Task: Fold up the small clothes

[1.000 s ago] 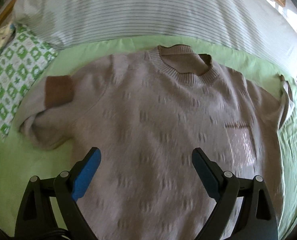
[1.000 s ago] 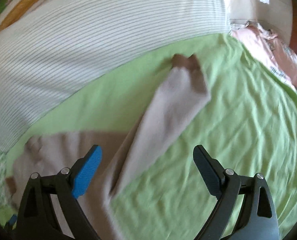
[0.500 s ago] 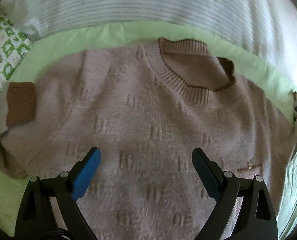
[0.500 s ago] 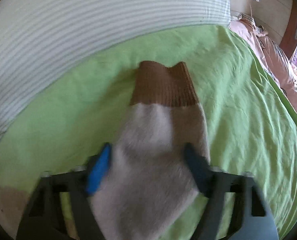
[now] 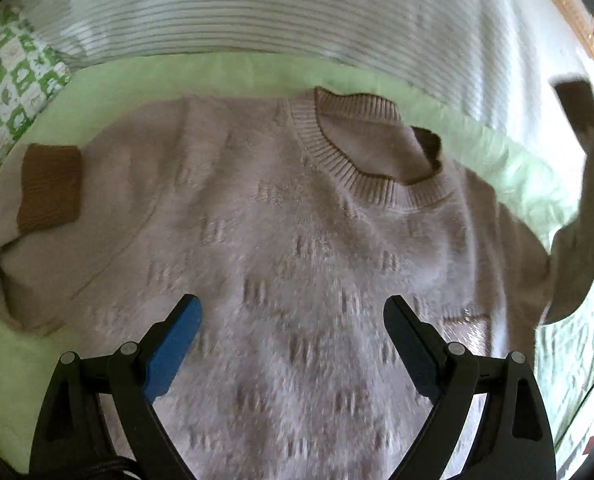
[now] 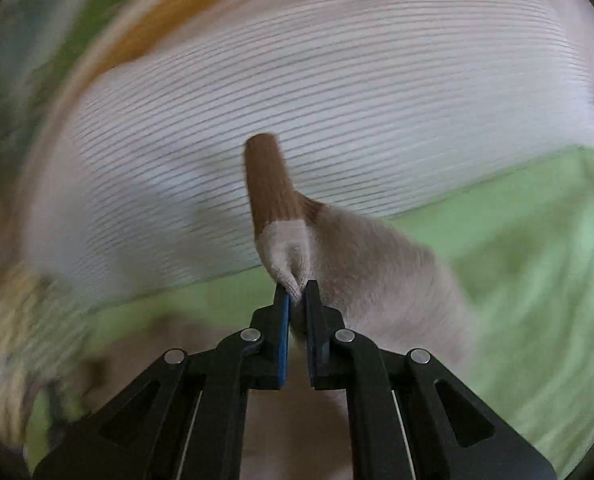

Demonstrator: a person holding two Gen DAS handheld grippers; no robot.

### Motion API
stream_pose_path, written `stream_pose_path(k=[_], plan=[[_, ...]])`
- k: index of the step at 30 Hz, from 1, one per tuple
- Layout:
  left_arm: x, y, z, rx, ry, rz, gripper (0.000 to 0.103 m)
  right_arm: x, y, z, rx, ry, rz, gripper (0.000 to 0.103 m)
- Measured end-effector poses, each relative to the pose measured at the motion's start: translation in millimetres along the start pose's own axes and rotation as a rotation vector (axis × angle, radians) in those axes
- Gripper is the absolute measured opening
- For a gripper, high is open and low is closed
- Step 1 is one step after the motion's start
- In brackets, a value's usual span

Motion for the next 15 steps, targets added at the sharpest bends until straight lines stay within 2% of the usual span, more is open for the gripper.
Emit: stream_pose_path(k=[2, 6, 9, 11, 12, 15], plan=[[-7.8, -5.4, 4.2, -0.022, -0.006, 0.027, 0.093, 14.3, -58.9, 21.4, -0.074, -0.064, -0.114, 0.008], [-18.3, -22.1, 17.8, -0.069, -0.019, 0.061, 0.093, 54.5, -135.6, 72.7, -0.184, -0.214, -0.212, 0.010], [-17.8, -32.1, 26.8, -0.101, -0.045, 0.079, 0.093, 85.3, -154.0, 114.5, -0.203, -0.372, -0.212, 0.014], [-15.1, -37.9, 33.3, -0.119, -0.065, 0.094, 0.093, 91.2, -154.9, 130.8, -0.180, -0.431, -0.217, 0.019], [-10.7, -40.1, 35.5, -0.135, -0.080, 0.109, 0.093, 88.5, -153.0, 134.3, -0.165, -0.437, -0.221, 0.026], [4.4, -42.6, 39.1, -0.186, -0.129, 0.154, 0.093, 71.6, -131.5, 129.9, -0.125, -0.397, -0.209, 0.059]])
Point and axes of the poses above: each gripper's, at about its wrist camera, not at the fingertips, and x roughly the way its jaws point, y to its right, z to its underside, the point moved 6 cm from there along x, roughly the way its jaws point, and after that the axes turned 2 degrees about -y, right-handed, at the moved point
